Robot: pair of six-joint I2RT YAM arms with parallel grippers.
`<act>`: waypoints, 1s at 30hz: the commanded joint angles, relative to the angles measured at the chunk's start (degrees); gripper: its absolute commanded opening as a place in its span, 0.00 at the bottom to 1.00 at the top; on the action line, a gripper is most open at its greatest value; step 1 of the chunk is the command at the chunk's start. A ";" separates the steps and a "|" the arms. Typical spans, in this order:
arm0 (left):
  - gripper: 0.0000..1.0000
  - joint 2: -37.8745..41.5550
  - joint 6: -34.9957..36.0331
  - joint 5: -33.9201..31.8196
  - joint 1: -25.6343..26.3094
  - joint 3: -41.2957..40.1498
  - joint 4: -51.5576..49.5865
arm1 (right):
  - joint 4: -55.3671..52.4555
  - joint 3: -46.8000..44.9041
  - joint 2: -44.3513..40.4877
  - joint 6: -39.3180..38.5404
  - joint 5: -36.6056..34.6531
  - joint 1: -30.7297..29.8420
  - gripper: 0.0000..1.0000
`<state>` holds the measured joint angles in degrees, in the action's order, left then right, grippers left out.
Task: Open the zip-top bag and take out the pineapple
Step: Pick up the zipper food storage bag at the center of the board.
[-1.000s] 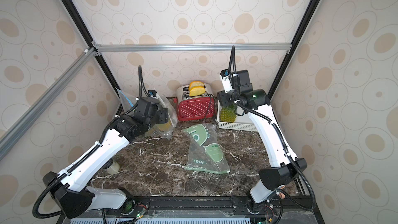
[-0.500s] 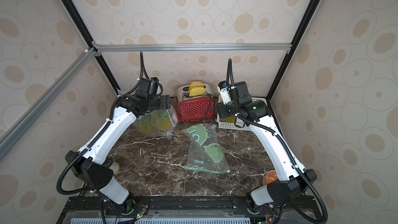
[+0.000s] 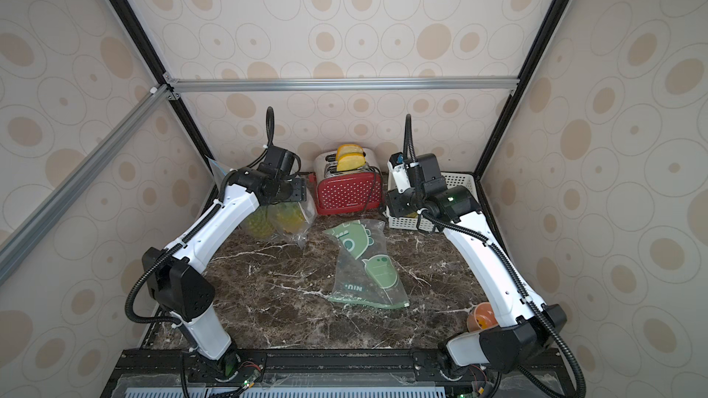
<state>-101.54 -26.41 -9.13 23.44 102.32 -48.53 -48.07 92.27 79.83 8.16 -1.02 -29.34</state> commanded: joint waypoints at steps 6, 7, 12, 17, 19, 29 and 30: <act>0.73 0.24 0.39 -6.14 -1.46 2.00 -2.63 | 1.05 -0.05 0.57 0.73 -0.04 -0.36 0.58; 0.74 0.29 0.56 -6.53 -1.50 1.99 -2.67 | 1.05 0.09 0.79 0.83 -0.04 -0.30 0.58; 0.74 0.51 0.93 -7.04 -2.34 1.56 -2.29 | 1.05 0.72 1.60 1.06 0.10 -0.32 0.58; 0.67 -1.01 -0.07 -4.69 -4.32 -0.26 0.45 | 0.96 0.89 1.88 1.18 -0.01 -0.36 0.58; 0.58 -2.28 -0.59 -4.04 -4.61 -0.68 1.52 | 0.79 0.96 1.96 1.17 -0.29 -0.29 0.57; 0.00 -4.95 -6.55 2.43 -4.60 -5.77 8.81 | -0.12 0.52 0.63 0.86 -2.10 -0.31 0.57; 0.00 -4.86 -6.91 2.59 -4.59 -6.20 9.06 | -0.09 0.54 0.59 0.81 -2.18 -0.29 0.57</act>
<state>-105.51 -30.41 -9.30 19.05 97.97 -39.11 -47.35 92.27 81.56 8.99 -2.17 -29.34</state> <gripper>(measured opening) 0.060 0.569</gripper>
